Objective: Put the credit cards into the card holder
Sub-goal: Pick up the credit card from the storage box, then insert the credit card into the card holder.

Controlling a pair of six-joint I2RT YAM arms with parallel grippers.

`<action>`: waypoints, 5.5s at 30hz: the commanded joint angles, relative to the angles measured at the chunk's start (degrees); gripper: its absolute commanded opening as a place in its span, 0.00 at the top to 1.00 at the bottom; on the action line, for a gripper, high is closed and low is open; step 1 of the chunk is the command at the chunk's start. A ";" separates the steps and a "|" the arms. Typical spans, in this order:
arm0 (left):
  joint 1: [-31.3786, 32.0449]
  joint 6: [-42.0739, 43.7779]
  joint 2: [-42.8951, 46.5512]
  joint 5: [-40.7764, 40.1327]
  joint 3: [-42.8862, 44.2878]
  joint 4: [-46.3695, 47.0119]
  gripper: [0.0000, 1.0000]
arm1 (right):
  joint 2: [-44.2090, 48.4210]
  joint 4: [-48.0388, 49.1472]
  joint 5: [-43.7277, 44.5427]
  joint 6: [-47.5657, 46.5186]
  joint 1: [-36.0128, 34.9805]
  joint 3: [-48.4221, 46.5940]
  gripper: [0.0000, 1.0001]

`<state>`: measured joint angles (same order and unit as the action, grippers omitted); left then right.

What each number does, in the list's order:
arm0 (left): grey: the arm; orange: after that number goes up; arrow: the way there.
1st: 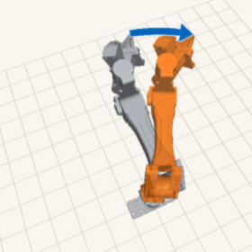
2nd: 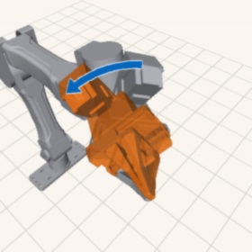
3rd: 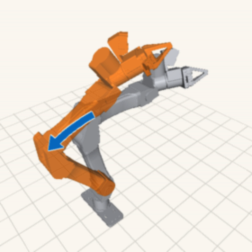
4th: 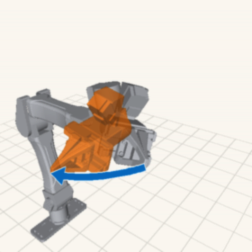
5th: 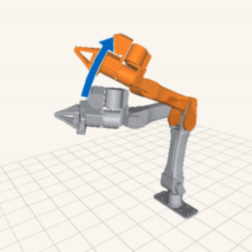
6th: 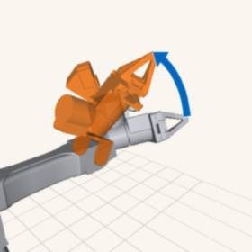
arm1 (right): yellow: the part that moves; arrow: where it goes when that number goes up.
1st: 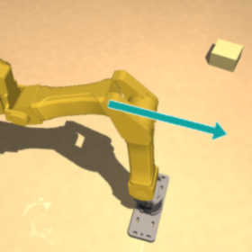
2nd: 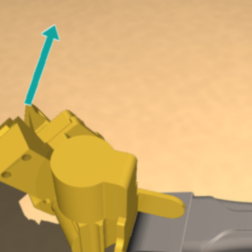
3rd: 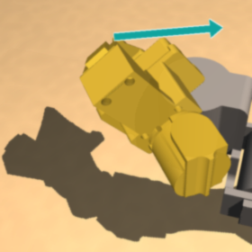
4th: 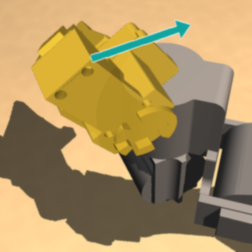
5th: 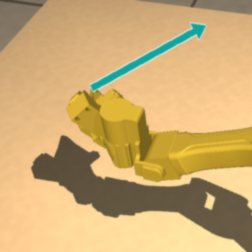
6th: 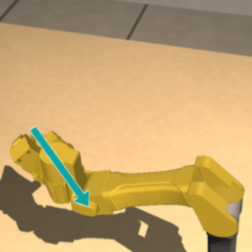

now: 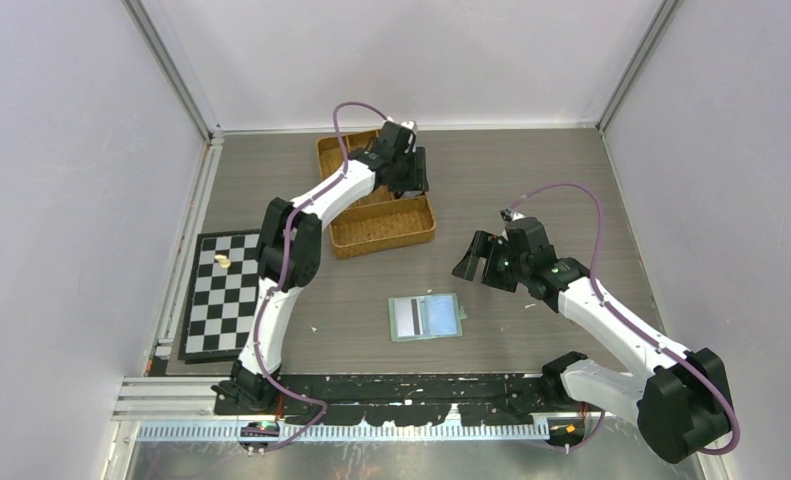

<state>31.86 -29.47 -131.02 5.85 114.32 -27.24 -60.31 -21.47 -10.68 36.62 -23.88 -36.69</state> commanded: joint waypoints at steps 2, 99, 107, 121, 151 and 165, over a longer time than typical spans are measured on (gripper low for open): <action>0.31 0.64 3.67 1.62 -0.57 3.01 0.56 | 0.81 2.05 -0.84 0.73 0.07 -0.07 0.18; -6.98 11.63 52.20 17.87 -40.38 -2.74 1.00 | -12.75 13.22 3.53 17.74 -21.09 6.65 0.52; -6.98 11.54 52.17 18.31 -40.80 -2.47 1.00 | -12.58 17.31 0.36 18.63 -21.77 5.71 0.52; -7.02 11.89 52.27 18.10 -41.55 -2.75 1.00 | -10.66 2.80 12.75 16.58 -23.05 2.10 0.51; -7.07 12.25 51.39 18.03 -41.30 -3.35 1.00 | -12.70 8.90 7.17 16.90 -23.45 2.86 0.59; -7.07 12.25 51.33 18.23 -41.29 -3.67 1.00 | -15.80 14.79 4.24 17.03 -23.71 3.20 0.63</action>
<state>25.10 -17.74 -80.51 23.59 72.82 -30.81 -75.02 -11.09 -5.23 53.76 -47.20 -32.53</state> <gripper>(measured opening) 0.012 0.378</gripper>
